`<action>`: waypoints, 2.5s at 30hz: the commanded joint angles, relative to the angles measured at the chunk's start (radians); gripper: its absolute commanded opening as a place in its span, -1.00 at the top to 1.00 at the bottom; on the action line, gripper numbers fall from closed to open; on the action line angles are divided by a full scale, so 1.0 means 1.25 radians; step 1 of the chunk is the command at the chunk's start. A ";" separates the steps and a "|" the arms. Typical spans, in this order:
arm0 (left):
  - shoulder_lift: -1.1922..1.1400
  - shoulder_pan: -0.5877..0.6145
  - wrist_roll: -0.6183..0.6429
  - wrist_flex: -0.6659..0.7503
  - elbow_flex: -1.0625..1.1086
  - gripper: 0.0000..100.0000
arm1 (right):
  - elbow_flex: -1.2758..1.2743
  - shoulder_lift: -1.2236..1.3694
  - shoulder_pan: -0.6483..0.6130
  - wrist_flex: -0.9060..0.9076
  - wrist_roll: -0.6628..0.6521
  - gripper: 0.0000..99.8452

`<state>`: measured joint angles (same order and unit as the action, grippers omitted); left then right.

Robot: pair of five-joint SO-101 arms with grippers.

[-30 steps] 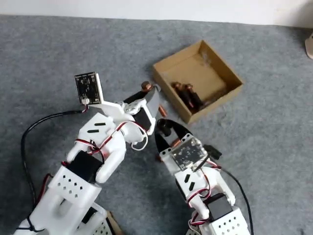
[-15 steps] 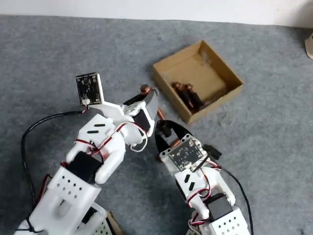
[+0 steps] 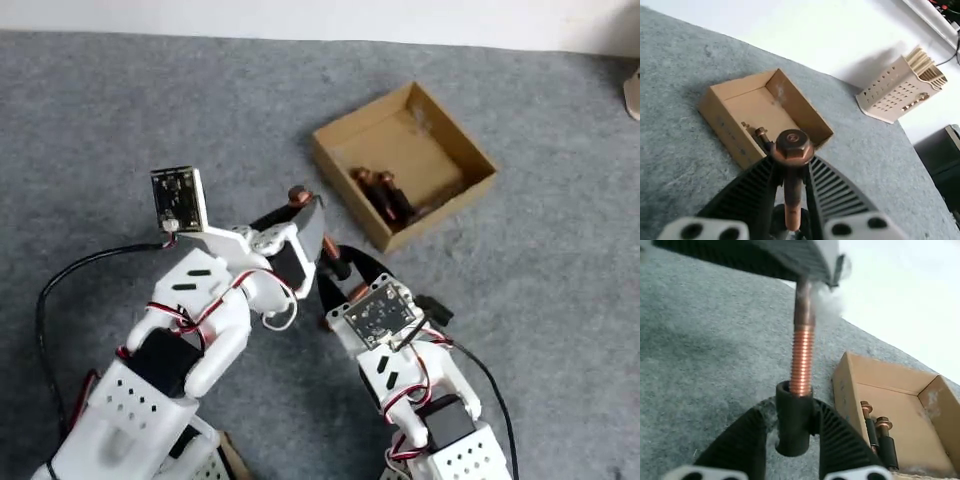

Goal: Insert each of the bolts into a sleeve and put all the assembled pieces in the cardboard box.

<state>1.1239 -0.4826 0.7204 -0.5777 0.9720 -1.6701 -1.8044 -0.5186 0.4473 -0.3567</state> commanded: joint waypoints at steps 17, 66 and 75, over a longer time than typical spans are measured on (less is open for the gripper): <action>0.028 0.071 -0.077 0.168 0.079 0.99 | -0.115 -0.013 -0.004 -0.020 -0.006 0.99; 0.020 -0.009 -0.082 0.357 0.246 0.99 | -0.115 -0.019 -0.018 -0.023 0.033 0.99; 0.026 -0.042 -0.082 0.356 0.316 0.99 | -0.115 -0.019 0.017 -0.024 0.071 0.99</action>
<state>1.1500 -0.5010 0.6283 -0.1358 1.3295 -1.6701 -1.8013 -0.5278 0.4503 -0.2831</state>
